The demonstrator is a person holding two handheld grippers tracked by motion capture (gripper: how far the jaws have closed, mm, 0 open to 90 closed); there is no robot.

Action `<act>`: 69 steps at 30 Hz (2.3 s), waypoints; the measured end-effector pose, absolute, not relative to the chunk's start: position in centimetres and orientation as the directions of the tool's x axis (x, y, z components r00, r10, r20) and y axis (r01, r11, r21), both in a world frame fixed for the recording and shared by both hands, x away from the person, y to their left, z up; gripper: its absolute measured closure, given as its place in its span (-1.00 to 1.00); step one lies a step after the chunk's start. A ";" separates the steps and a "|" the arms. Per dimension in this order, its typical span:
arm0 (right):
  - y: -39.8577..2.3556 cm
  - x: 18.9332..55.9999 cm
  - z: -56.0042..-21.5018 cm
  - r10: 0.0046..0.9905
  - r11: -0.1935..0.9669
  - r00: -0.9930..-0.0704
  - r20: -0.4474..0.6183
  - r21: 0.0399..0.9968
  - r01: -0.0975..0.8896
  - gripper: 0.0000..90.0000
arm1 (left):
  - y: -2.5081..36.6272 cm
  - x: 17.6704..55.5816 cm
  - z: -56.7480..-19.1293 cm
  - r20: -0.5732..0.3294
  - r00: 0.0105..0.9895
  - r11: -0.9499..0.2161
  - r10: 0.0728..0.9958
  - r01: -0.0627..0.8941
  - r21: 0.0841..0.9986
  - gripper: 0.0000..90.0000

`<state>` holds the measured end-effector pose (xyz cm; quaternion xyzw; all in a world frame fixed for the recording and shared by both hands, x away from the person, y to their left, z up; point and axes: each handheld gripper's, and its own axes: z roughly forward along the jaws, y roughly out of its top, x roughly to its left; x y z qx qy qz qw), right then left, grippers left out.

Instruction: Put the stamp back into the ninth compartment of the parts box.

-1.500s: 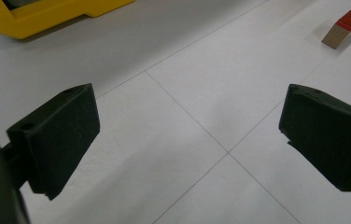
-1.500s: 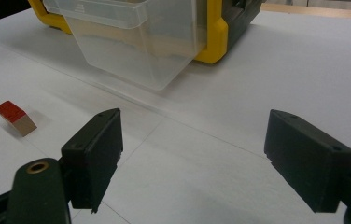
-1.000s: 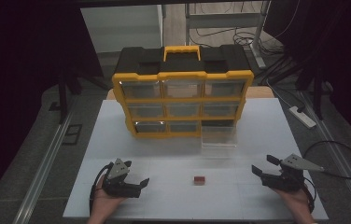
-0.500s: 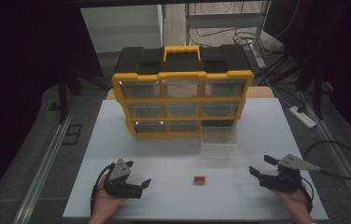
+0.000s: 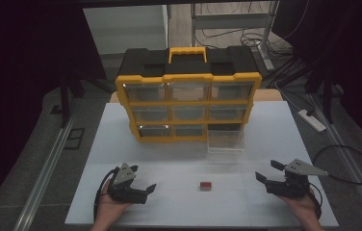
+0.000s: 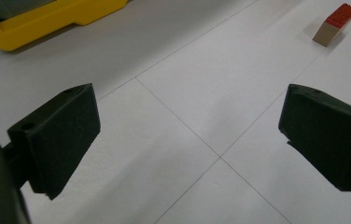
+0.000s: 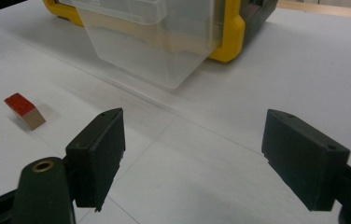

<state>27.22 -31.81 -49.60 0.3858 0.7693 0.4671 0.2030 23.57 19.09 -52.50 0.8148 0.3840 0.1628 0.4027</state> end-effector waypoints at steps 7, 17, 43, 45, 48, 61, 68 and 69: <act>-30.5 27.0 -48.5 0.762 0.290 -0.646 0.035 0.875 0.389 -0.47 | 19.1 23.5 -52.4 -0.041 0.650 -0.378 0.759 0.491 0.785 -0.87; -29.5 26.7 -47.7 0.734 0.297 -0.679 0.024 0.887 0.353 -0.46 | 19.0 23.6 -52.5 -0.037 0.654 -0.387 0.756 0.491 0.780 -0.87; -25.5 26.8 -46.1 0.652 0.339 -0.758 0.003 0.893 0.296 -0.45 | 18.9 23.5 -52.5 -0.035 0.658 -0.393 0.752 0.490 0.778 -0.87; -25.4 26.8 -46.1 0.649 0.346 -0.761 0.000 0.890 0.295 -0.45 | 18.9 23.5 -52.5 -0.034 0.659 -0.394 0.752 0.489 0.778 -0.87; -24.8 26.9 -46.1 0.633 0.357 -0.774 0.000 0.887 0.292 -0.45 | 18.9 23.5 -52.6 -0.032 0.659 -0.395 0.752 0.489 0.778 -0.87; -23.6 27.4 -46.0 0.609 0.381 -0.793 -0.009 0.880 0.282 -0.45 | 18.8 23.5 -52.6 -0.026 0.661 -0.401 0.750 0.486 0.776 -0.87; -22.5 27.7 -46.4 0.583 0.408 -0.812 -0.011 0.869 0.281 -0.45 | 18.8 23.5 -52.6 -0.027 0.660 -0.399 0.751 0.485 0.778 -0.87; -22.4 27.8 -46.5 0.577 0.409 -0.817 -0.008 0.868 0.281 -0.45 | 18.8 23.5 -52.6 -0.025 0.661 -0.402 0.750 0.485 0.777 -0.87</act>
